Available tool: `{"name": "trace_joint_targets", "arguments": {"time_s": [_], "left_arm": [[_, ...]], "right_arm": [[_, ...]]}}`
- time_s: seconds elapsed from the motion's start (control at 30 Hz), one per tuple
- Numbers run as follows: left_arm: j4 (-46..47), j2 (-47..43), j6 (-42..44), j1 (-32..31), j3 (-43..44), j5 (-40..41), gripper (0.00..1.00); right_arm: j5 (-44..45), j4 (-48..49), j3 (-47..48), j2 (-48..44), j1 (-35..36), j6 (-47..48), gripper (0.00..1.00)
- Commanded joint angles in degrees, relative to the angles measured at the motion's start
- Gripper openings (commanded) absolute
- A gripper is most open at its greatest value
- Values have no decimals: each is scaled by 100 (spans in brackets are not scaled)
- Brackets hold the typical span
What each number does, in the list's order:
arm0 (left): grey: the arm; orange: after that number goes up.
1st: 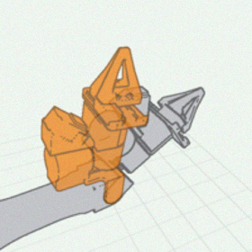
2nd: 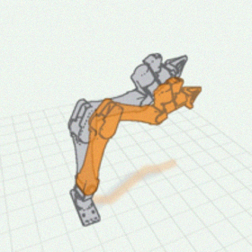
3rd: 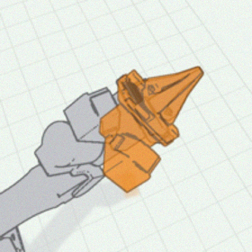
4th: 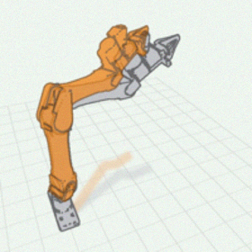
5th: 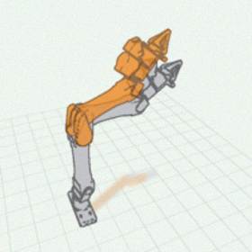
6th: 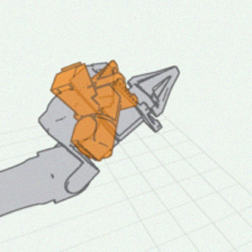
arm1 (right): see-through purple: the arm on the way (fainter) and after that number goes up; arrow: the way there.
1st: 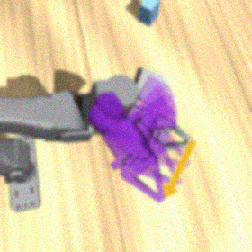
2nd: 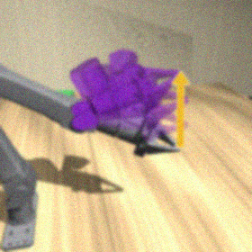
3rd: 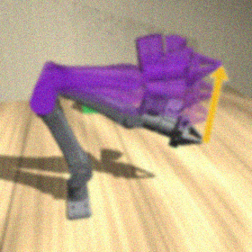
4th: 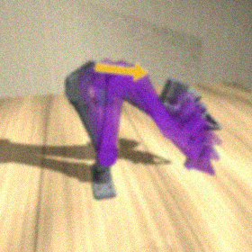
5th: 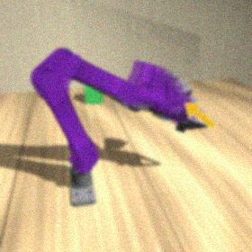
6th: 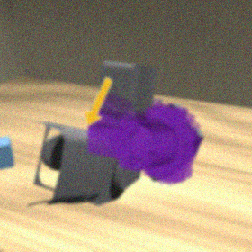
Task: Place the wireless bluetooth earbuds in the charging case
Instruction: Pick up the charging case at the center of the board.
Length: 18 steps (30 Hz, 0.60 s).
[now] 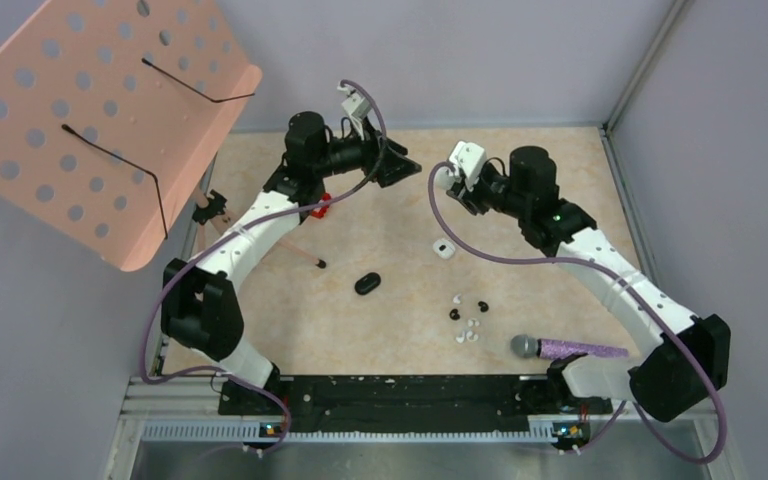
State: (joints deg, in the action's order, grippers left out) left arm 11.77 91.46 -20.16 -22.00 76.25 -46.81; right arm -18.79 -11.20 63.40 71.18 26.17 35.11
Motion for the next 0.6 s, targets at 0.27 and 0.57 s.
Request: {"name": "trace_joint_targets", "arguments": {"time_s": [0.27,0.57], "left_arm": [[-49,67,473,-448,665,-25,74],[-108,158,401,-487,752,77,75]], "right_arm": [[523,834,430,-14,514,-801,0],[840,1080,95,-292,940,-227,0]]}}
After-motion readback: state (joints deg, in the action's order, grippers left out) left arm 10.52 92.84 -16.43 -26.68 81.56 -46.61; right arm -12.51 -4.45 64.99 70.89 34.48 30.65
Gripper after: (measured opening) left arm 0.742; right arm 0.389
